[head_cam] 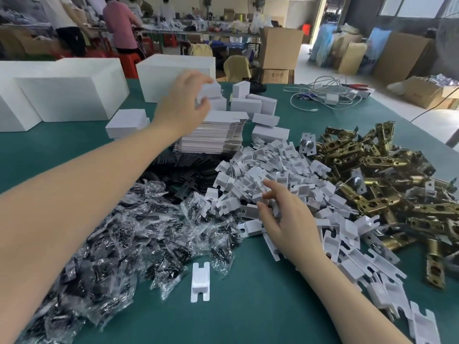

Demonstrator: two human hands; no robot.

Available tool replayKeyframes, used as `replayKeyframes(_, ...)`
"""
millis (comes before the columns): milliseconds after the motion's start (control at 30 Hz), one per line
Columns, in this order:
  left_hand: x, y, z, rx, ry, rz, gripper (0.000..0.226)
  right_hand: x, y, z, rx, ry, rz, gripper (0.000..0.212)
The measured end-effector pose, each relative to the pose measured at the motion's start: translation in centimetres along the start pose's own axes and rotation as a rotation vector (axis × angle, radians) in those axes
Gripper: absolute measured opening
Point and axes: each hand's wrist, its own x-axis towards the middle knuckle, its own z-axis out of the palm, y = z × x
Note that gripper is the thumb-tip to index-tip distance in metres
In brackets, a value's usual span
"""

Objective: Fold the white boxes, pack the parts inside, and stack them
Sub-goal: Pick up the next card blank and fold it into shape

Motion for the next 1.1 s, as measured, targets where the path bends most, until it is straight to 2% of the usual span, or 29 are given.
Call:
replayKeyframes(133,-0.3,-0.6,2.6,0.115,-0.620,-0.156,0.070,0.0,0.1,0.1,-0.013,-0.005,-0.005,0.042)
replayKeyframes(167,-0.7,-1.1,3.0,0.207,-0.685,-0.125,0.074,0.1,0.2,0.1,-0.012,-0.004,-0.006,0.042)
replayKeyframes(200,-1.0,-1.4,3.3,0.310,-0.684,-0.078,0.073,0.1,0.3,0.1,-0.013,-0.002,-0.007,0.042)
replayKeyframes(267,-1.4,-1.7,3.4,0.456,-0.542,-0.007,0.058,0.1,0.3,0.2,-0.017,0.005,-0.011,0.042)
replayKeyframes(333,-1.3,-1.6,3.0,0.503,-0.415,0.018,0.039,0.1,0.4,0.2,-0.025,0.010,-0.013,0.042)
replayKeyframes(400,-1.3,-1.5,2.6,0.513,-0.399,0.042,0.029,0.1,0.4,0.3,-0.027,0.009,-0.016,0.042)
replayKeyframes(567,-1.4,-1.7,3.0,0.322,-0.495,-0.003,0.032,0.2,0.3,0.3,-0.020,0.008,-0.018,0.042)
replayKeyframes(633,-1.4,-1.6,3.2,0.360,-0.511,-0.037,0.037,0.1,0.3,0.3,-0.019,0.010,-0.021,0.042)
replayKeyframes(733,-1.3,-1.7,3.2,0.433,-0.451,-0.074,0.036,0.2,0.3,0.3,-0.020,0.011,-0.031,0.042)
replayKeyframes(833,-1.2,-1.4,2.6,0.405,-0.323,-0.083,0.051,0.2,0.5,0.4,-0.023,0.020,-0.033,0.042)
replayKeyframes(900,-0.9,-0.5,1.1,0.350,-0.080,-0.171,0.042,0.2,0.4,0.4,-0.023,0.026,-0.032,0.042)
replayKeyframes(933,-0.6,0.2,0.2,0.259,0.056,-0.237,0.036,0.2,0.4,0.3,-0.026,0.024,-0.033,0.042)
replayKeyframes(1000,-0.3,2.6,-1.4,-0.071,0.253,-0.346,0.026,0.2,0.4,0.3,-0.035,0.021,-0.032,0.042)
replayKeyframes(1033,-0.6,4.2,-2.0,-0.318,0.299,-0.398,0.020,0.2,0.3,0.2,-0.039,0.018,-0.030,0.043)
replayKeyframes(1100,-2.5,7.7,-2.8,-0.879,0.243,-0.577,0.011,0.2,0.2,0.2,-0.024,0.008,-0.025,0.042)
